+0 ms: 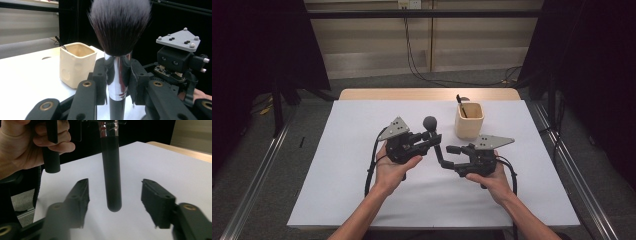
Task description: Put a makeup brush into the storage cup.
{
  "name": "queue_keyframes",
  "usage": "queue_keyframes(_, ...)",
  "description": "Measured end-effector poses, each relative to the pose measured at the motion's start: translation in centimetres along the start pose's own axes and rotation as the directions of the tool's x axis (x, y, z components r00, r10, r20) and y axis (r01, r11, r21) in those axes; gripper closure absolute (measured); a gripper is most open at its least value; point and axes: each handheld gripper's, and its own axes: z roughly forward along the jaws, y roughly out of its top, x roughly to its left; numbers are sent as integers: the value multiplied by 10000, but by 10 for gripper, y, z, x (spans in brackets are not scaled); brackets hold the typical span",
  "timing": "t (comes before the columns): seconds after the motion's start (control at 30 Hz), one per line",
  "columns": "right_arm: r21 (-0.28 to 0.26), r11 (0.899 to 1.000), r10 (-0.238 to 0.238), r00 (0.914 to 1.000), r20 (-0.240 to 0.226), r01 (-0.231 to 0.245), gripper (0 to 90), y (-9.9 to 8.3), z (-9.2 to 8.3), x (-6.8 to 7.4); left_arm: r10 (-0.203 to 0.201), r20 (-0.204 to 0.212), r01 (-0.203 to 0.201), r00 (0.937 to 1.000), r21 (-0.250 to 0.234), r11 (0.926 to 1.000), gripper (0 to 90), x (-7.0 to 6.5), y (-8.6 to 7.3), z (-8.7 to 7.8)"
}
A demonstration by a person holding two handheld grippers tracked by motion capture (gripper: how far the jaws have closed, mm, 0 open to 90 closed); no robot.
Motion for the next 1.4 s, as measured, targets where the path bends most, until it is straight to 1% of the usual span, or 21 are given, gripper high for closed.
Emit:
queue_keyframes(0.03,-26,10000,-8,10000,61,8,314,0,0,0,-43,35,43,10000,-22,10000,708,1,0,-1)
queue_keyframes(0.07,6,10000,22,10000,95,-22,259,1,0,0,-25,-28,25,10000,-10,10000,709,1,1,-2)
queue_keyframes(0.13,-33,10000,32,9999,145,-31,201,1,0,1,-45,-102,45,9999,-17,10000,709,3,1,-4)
queue_keyframes(0.17,-78,10000,46,9998,177,-45,151,1,0,1,-47,-105,47,9999,21,10000,708,4,1,-5)
queue_keyframes(0.27,-310,9994,170,9997,185,-165,89,2,-1,0,-87,-178,87,9998,7,10000,708,6,2,-8)
queue_keyframes(0.3,-325,9994,155,9996,243,-147,23,2,-2,0,-62,-144,62,9999,26,10000,709,7,3,-10)
queue_keyframes(0.33,-313,9994,148,9991,410,-135,0,2,-2,0,-51,-135,51,9999,26,10000,709,8,3,-11)
queue_keyframes(0.37,-332,9994,98,9990,433,-84,0,2,-3,0,-3,-167,4,9999,67,10000,709,8,4,-12)
queue_keyframes(0.4,-325,9995,5,9994,342,6,0,2,-3,0,-12,-173,13,9998,43,10000,708,8,4,-12)
queue_keyframes(0.43,-307,9995,1,9996,284,8,0,2,-4,0,-4,-127,5,9999,72,10000,708,8,5,-13)
queue_keyframes(0.53,-313,9995,29,9995,308,-19,0,2,-4,0,89,-104,-87,9999,188,9998,709,9,6,-15)
queue_keyframes(0.63,-263,9996,77,9977,673,-59,0,1,-3,0,162,-33,-161,9999,260,9995,708,9,8,-17)
queue_keyframes(0.67,-267,9996,115,9977,661,-98,0,1,-3,0,190,-16,-190,9998,300,9994,708,9,9,-17)
queue_keyframes(0.77,-320,9995,17,9969,787,8,0,2,-3,2,234,88,-238,9997,463,9986,708,9,10,-17)
queue_keyframes(0.83,-373,9993,-11,9975,711,38,0,3,-3,4,231,199,-241,9995,527,9983,708,9,9,-16)
queue_keyframes(0.97,-345,9993,-143,9982,586,163,0,4,0,7,292,224,-307,9993,701,9971,708,8,7,-13)
queue_keyframes(1.03,-339,9993,-172,9991,388,186,0,4,1,8,276,266,-296,9993,791,9964,708,7,6,-11)
queue_keyframes(1.07,-347,9993,-150,9993,335,161,2,5,2,9,344,265,-365,9991,863,9956,708,6,6,-10)
queue_keyframes(1.17,-325,9992,-225,9995,217,232,15,6,3,11,341,273,-365,9990,957,9947,708,5,4,-7)
queue_keyframes(1.4,-271,9993,-234,9991,349,244,51,8,8,13,339,291,-368,9990,1070,9936,708,3,1,-2)
